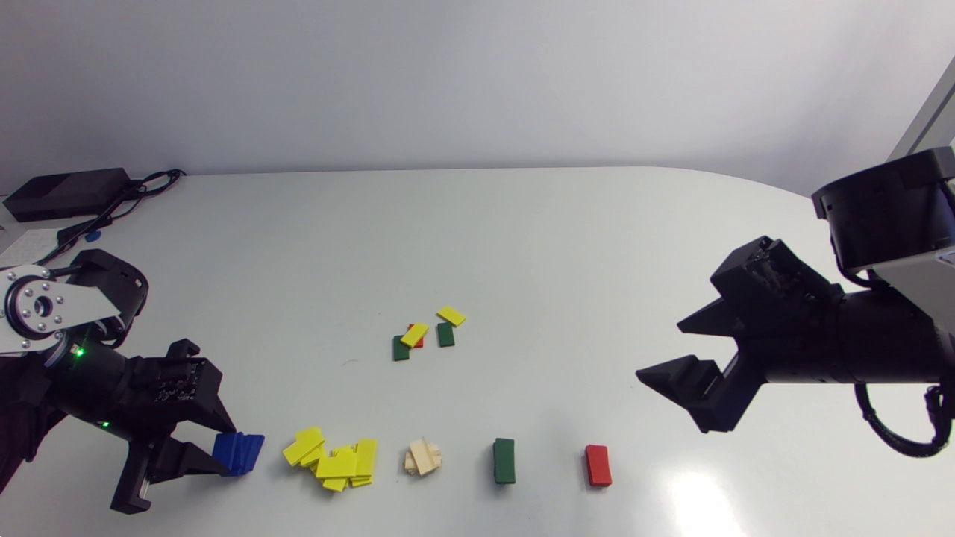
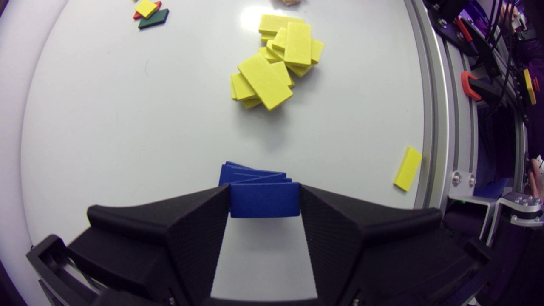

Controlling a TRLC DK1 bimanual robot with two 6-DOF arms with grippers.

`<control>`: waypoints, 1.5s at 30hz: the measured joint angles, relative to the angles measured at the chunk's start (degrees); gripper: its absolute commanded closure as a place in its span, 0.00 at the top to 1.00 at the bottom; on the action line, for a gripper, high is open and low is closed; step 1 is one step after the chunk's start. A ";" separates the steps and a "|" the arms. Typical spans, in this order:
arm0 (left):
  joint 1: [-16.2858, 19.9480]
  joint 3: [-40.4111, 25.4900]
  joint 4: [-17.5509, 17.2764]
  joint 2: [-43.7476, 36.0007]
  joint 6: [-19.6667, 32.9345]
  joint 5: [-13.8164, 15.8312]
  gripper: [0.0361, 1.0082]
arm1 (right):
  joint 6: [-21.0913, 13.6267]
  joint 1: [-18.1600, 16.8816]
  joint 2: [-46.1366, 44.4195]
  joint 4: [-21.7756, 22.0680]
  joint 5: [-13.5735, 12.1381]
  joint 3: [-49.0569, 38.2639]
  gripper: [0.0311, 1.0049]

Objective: Take domino bricks one by one from the mixed stack on the table and place each onto the existing stack of the same color.

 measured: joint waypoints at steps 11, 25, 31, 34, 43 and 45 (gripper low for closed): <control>-0.15 1.60 0.07 1.51 0.17 0.00 0.04 | -0.22 -0.39 0.07 0.00 -0.02 0.00 0.96; -0.55 2.14 0.52 3.74 0.20 0.02 0.09 | -0.44 -0.81 0.81 1.07 -0.20 0.00 0.96; -0.55 2.14 0.66 3.82 0.20 0.04 0.12 | -0.44 -0.81 0.83 1.07 -0.20 0.00 0.96; -0.55 2.14 1.20 4.17 0.20 0.22 0.21 | -0.44 -0.81 0.87 1.09 -0.20 0.00 0.96; -0.61 2.12 1.53 4.33 0.22 0.22 0.29 | -0.44 -0.79 0.87 1.27 -0.20 0.00 0.96; -0.61 2.12 1.57 4.33 0.22 0.24 0.29 | -0.44 -0.81 0.87 1.27 -0.20 0.00 0.96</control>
